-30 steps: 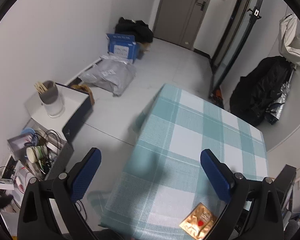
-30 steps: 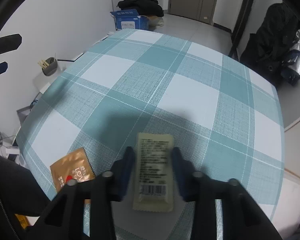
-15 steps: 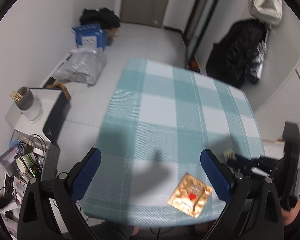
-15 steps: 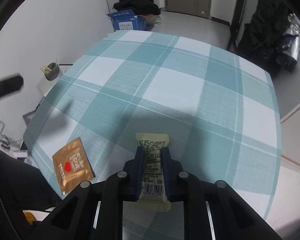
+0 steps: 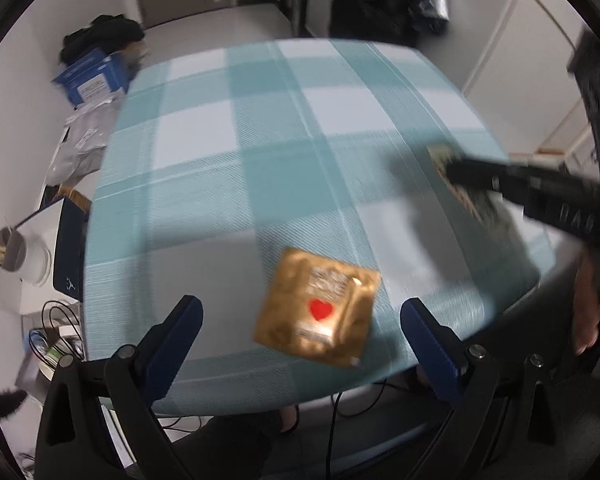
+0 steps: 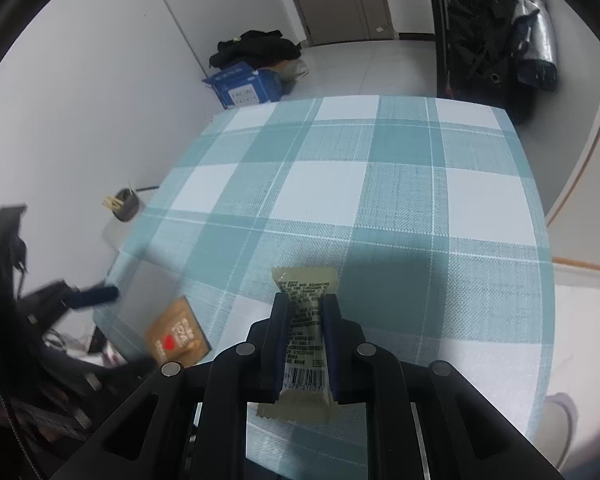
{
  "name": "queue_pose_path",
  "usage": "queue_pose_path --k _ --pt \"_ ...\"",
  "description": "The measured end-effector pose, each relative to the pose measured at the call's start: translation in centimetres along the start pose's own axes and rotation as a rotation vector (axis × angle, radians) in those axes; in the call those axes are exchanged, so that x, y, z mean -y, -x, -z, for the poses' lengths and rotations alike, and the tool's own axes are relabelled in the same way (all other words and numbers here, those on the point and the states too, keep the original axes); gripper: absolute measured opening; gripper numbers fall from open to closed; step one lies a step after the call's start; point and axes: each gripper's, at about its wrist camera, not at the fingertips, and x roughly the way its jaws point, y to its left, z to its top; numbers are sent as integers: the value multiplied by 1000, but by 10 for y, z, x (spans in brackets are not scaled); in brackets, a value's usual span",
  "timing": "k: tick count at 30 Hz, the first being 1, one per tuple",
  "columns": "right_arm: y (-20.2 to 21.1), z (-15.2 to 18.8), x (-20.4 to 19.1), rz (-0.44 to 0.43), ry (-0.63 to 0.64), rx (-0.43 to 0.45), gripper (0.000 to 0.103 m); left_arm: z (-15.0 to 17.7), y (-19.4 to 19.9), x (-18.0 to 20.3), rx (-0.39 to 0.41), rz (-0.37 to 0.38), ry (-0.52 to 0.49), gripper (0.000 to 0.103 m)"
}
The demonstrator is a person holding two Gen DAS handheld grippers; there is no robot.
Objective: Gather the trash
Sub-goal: 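Lower the left tool toward the small brown packet while the right tool holds the wrapper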
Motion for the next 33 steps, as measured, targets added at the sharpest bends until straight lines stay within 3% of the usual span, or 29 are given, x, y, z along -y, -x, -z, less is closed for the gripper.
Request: queue_pose_path --k 10,11,14,17,21,26,28,33 --pt "6 -1 8 -23 -43 39 15 5 -21 2 -94 -95 7 97" --pt "7 -2 10 -20 -50 40 1 4 -21 0 -105 -89 31 96" --pt "8 -2 15 -11 -62 47 0 4 -20 -1 -97 -92 45 94" --pt "4 -2 17 -17 -68 40 0 2 -16 5 -76 -82 22 76" --pt "2 -1 19 -36 -85 29 1 -1 -16 6 -70 -70 23 63" --pt "0 1 25 -29 -117 8 3 0 -15 7 -67 -65 35 61" --pt "-3 4 27 -14 -129 -10 8 2 -15 7 -64 -63 35 61" --pt "-10 9 18 11 -107 -37 38 0 -13 -5 -53 -11 95 57"
